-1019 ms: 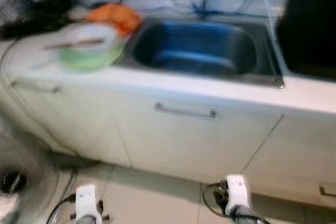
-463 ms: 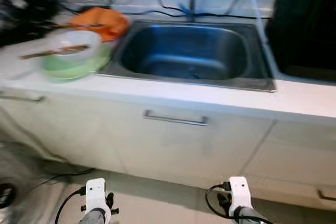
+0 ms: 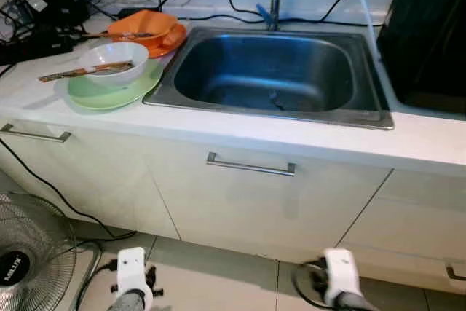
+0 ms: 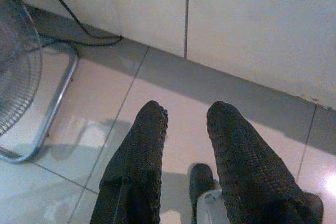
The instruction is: Kitchen organization
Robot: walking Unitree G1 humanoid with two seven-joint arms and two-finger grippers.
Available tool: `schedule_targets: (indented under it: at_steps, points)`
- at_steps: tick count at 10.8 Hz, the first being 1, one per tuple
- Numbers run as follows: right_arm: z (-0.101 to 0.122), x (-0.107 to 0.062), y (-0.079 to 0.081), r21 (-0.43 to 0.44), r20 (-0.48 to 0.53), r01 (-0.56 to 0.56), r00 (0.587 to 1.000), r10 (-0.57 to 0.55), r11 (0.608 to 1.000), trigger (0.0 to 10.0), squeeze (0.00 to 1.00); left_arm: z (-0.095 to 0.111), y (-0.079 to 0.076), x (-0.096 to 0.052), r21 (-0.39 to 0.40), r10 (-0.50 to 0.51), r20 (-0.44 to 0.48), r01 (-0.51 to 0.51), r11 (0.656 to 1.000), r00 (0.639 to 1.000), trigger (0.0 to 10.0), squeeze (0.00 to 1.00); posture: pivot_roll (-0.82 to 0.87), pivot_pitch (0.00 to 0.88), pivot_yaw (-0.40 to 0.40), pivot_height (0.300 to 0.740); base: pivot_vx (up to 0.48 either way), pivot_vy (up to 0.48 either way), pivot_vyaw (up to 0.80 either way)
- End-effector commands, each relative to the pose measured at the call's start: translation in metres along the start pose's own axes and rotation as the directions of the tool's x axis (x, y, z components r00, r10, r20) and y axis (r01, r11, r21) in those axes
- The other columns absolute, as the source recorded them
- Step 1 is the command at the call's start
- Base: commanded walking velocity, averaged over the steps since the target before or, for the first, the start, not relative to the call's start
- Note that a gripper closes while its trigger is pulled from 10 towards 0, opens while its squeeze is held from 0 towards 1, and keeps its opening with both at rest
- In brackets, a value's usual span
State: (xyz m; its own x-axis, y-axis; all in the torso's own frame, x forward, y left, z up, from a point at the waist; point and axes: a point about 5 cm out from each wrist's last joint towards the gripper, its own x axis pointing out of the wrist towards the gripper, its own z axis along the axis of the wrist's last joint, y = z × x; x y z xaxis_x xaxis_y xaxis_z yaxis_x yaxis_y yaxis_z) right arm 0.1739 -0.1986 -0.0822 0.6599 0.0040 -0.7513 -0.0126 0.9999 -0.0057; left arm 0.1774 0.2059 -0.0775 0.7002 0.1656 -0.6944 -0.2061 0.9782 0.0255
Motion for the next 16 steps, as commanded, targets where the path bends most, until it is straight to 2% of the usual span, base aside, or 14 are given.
schedule_targets:
  at_steps: [1,2,5,6,8,10,12,13,14,15,16]
  points:
    - [0.007,0.0,-0.003,0.015,0.066,0.017,0.998,-0.018,1.0,10.0,0.0,0.006,0.002,0.001,0.013,0.011,0.043,-0.012,1.0,0.999,10.0,0.0,0.04,0.0,0.064,0.74,0.0,0.0,0.0]
    - [0.009,-0.005,-0.01,-0.016,0.139,0.04,0.99,-0.037,0.999,10.0,0.0,0.016,0.001,0.0,0.015,0.009,0.123,-0.011,1.0,0.992,10.0,0.0,0.04,0.008,0.067,0.74,0.0,0.0,0.0]
    - [0.027,-0.018,-0.024,-0.012,0.358,0.094,0.93,-0.083,0.996,10.0,0.0,0.042,-0.005,-0.004,0.089,-0.025,0.323,-0.004,0.996,0.946,10.0,0.0,0.02,0.029,0.077,0.74,0.0,0.0,0.0]
    - [0.037,-0.027,-0.028,0.003,0.451,0.117,0.886,-0.106,0.993,10.0,0.0,0.054,-0.009,-0.008,0.11,-0.048,0.407,0.003,0.994,0.912,10.0,0.0,0.02,0.039,0.086,0.74,0.0,0.0,0.0]
    - [0.048,-0.044,-0.031,-0.007,0.553,0.16,0.823,-0.129,0.987,10.0,0.0,0.07,-0.013,-0.018,0.141,-0.071,0.512,-0.003,0.99,0.856,10.0,0.0,0.02,0.047,0.087,0.74,0.0,0.0,0.0]
    - [0.072,-0.066,-0.031,-0.016,0.653,0.196,0.745,-0.138,0.98,10.0,0.0,0.088,-0.017,-0.027,0.163,-0.088,0.592,-0.012,0.987,0.801,10.0,0.0,0.01,0.053,0.086,0.74,0.0,0.0,0.0]
    - [0.124,-0.094,-0.027,0.004,0.78,0.226,0.609,-0.145,0.974,10.0,0.0,0.123,-0.023,-0.038,0.163,-0.092,0.692,-0.031,0.986,0.716,10.0,0.0,0.0,0.053,0.085,0.74,0.0,0.0,0.0]
    - [0.148,-0.103,-0.022,0.012,0.825,0.222,0.549,-0.135,0.975,10.0,0.0,0.141,-0.029,-0.045,0.172,-0.107,0.738,-0.032,0.985,0.666,10.0,0.0,0.0,0.048,0.083,0.74,0.0,0.0,0.0]
    - [0.169,-0.11,-0.017,0.02,0.858,0.213,0.498,-0.125,0.977,10.0,0.0,0.149,-0.032,-0.048,0.187,-0.127,0.765,-0.03,0.982,0.631,10.0,0.0,0.0,0.04,0.081,0.74,0.0,0.0,0.0]
    - [0.185,-0.114,-0.012,0.023,0.877,0.199,0.467,-0.115,0.98,10.0,0.0,0.162,-0.036,-0.052,0.192,-0.134,0.797,-0.037,0.981,0.59,10.0,0.0,0.0,0.036,0.079,0.74,0.0,0.0,0.0]
    - [0.204,-0.118,-0.004,0.035,0.89,0.169,0.444,-0.108,0.985,10.0,0.0,0.185,-0.048,-0.067,0.219,-0.158,0.833,-0.053,0.974,0.53,10.0,0.0,0.01,0.024,0.075,0.74,0.0,0.0,0.0]
